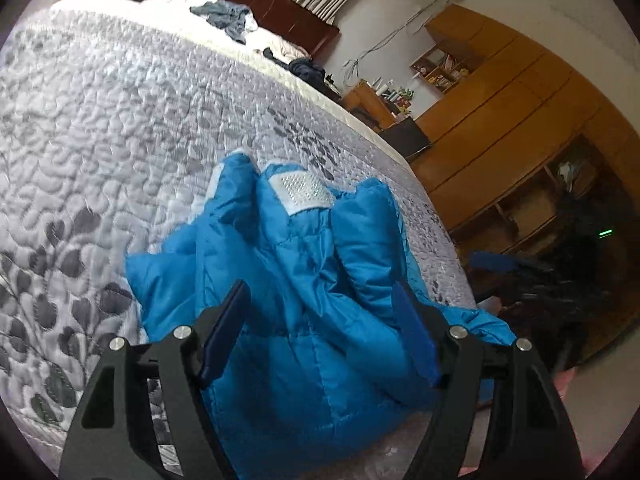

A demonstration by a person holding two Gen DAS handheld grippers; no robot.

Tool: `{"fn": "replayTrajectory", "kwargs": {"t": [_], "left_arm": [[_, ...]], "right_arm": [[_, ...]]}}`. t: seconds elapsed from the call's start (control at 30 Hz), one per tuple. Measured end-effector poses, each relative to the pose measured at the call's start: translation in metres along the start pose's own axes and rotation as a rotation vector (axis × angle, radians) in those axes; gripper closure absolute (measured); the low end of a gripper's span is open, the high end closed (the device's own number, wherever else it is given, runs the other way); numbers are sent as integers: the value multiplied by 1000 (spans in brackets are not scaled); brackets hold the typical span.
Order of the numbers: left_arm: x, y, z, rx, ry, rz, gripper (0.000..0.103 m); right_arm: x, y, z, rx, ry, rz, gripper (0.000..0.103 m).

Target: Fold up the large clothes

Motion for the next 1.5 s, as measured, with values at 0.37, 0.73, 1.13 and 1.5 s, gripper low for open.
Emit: {"fn": "replayTrajectory", "kwargs": {"t": [0.37, 0.73, 1.13, 1.5], "left_arm": [[7, 6, -38, -87, -39, -4, 30], [18, 28, -84, -190, 42, -65, 27], [47, 36, -88, -123, 100, -150, 82], [98, 52, -7, 71, -124, -285, 87]], "right_arm": [[-23, -21, -59, -46, 24, 44, 21], [-30, -28, -73, 6, 18, 61, 20], [11, -46, -24, 130, 115, -46, 21], [38, -39, 4, 218, 143, -139, 21]]}}
Point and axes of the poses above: each gripper's, at about its wrist camera, not at the fingertips, and z roughly against the way its jaws point, x to its right, y to its top, the point moved 5 cm from there along -z, roughly the way its jaws point, and after that the axes turned 4 degrees about -z, right-handed, at the moved point
